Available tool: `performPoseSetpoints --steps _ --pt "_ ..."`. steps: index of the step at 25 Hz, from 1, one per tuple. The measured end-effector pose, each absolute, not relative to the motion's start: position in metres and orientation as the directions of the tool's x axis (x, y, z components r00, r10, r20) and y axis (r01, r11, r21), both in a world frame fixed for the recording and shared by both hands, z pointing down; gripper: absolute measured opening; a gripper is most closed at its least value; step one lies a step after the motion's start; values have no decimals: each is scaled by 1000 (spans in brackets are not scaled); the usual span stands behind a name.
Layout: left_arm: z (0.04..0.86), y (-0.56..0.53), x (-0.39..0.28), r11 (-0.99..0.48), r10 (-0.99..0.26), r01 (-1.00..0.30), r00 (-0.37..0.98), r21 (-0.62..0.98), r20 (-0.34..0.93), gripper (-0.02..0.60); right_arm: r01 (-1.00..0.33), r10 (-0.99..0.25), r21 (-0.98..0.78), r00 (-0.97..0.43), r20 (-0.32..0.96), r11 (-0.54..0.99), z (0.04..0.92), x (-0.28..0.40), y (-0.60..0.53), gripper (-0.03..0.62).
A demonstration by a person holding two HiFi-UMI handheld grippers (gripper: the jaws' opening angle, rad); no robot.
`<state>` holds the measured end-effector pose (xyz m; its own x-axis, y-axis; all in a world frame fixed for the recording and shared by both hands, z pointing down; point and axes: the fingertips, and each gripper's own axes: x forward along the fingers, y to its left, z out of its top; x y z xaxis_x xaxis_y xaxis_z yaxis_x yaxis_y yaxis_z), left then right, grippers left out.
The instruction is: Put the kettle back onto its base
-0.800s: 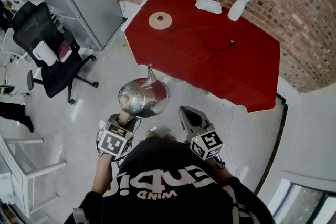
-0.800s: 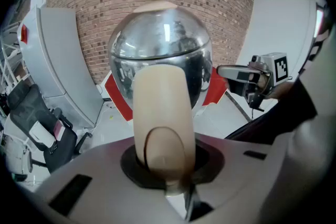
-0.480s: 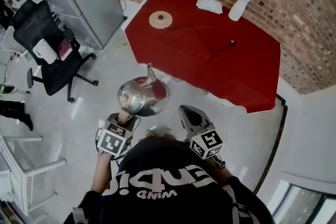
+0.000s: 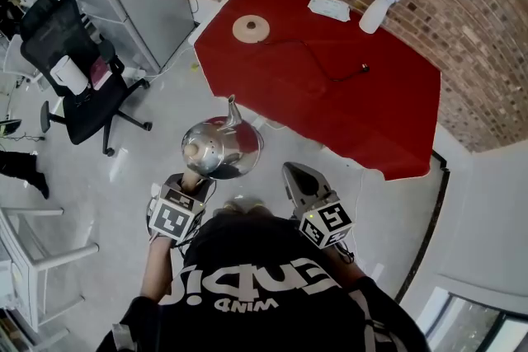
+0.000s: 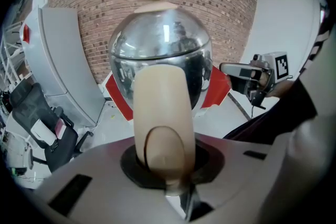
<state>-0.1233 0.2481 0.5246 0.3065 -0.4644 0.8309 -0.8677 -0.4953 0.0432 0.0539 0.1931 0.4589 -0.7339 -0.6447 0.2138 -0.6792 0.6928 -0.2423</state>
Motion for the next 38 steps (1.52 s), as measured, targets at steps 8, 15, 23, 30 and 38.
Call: performPoseSetpoints --steps 8,15,23,30,38 --pt "533 241 -122 -450 -484 -892 282 41 829 55 -671 -633 -234 -742 223 704 466 73 183 21" --pt "524 220 -122 -439 -509 -897 298 54 808 55 -666 -630 -228 -746 218 710 468 73 167 21" --pt "526 174 -139 -452 -521 -891 302 42 798 55 -682 -649 -217 -731 212 698 472 59 132 21" --pt "529 121 -156 -476 -490 -878 315 53 813 55 -694 -659 -219 -720 217 686 474 41 83 21" --pt "537 45 -164 -533 -427 -842 353 83 832 55 -717 -680 -246 -697 230 652 481 20 8 20"
